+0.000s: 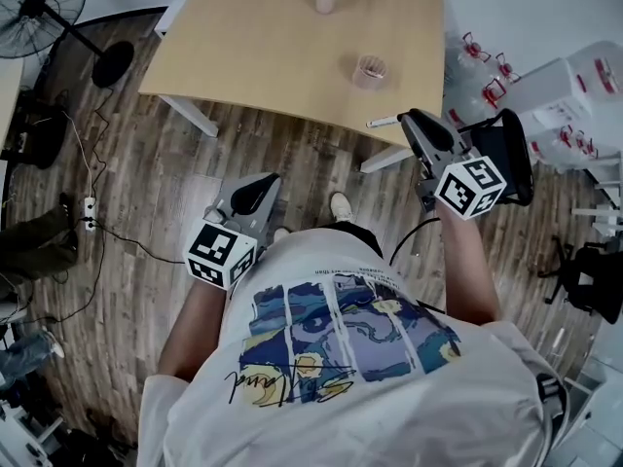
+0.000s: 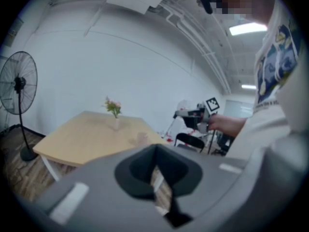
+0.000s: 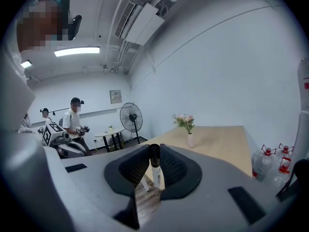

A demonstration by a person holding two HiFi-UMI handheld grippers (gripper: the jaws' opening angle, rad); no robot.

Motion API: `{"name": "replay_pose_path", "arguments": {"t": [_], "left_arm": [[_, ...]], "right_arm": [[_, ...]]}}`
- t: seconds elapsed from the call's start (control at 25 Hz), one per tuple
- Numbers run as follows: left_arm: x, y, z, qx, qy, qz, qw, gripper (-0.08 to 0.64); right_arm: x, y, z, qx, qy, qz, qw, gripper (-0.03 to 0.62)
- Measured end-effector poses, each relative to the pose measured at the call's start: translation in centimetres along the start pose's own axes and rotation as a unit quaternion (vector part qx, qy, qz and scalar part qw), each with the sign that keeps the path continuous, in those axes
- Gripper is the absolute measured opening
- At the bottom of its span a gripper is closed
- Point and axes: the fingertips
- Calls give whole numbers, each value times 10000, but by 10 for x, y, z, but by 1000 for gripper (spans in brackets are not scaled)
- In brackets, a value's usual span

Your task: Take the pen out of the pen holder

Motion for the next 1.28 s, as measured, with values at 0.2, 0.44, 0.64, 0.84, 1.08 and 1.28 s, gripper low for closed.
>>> {"name": "replay_pose_path", "arguments": {"t": [0.2, 0.44, 0.64, 0.84, 1.08, 1.28], "left_arm": [[-21, 1, 20, -149, 91, 32, 9998, 8], [-39, 3, 34, -333, 153, 42, 9993, 8], [-39, -1, 38, -489, 102, 3, 9988, 8], [-44, -1, 36, -610, 157, 7, 9980, 8], [-41, 0, 32, -635, 123, -18, 9979, 8], [-42, 0, 32, -646, 150, -13, 9978, 8]], "right_arm": [[-12, 38, 9, 1, 12, 13, 10000, 58], [-23, 75, 17, -33, 78, 74, 9999, 58], [-18, 92, 18, -44, 106, 237, 9997, 58], [-15, 101, 19, -59, 106, 251, 9996, 58], [-14, 103, 19, -44, 127, 314, 9994, 58], [-11, 105, 19, -40, 114, 348, 9993, 58]]}}
Point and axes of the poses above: the fingertips, and each gripper's own axes: z backward along the fingers, y to its left, x out of its top, and after that the axes turned 7 degrees about y, right-handed
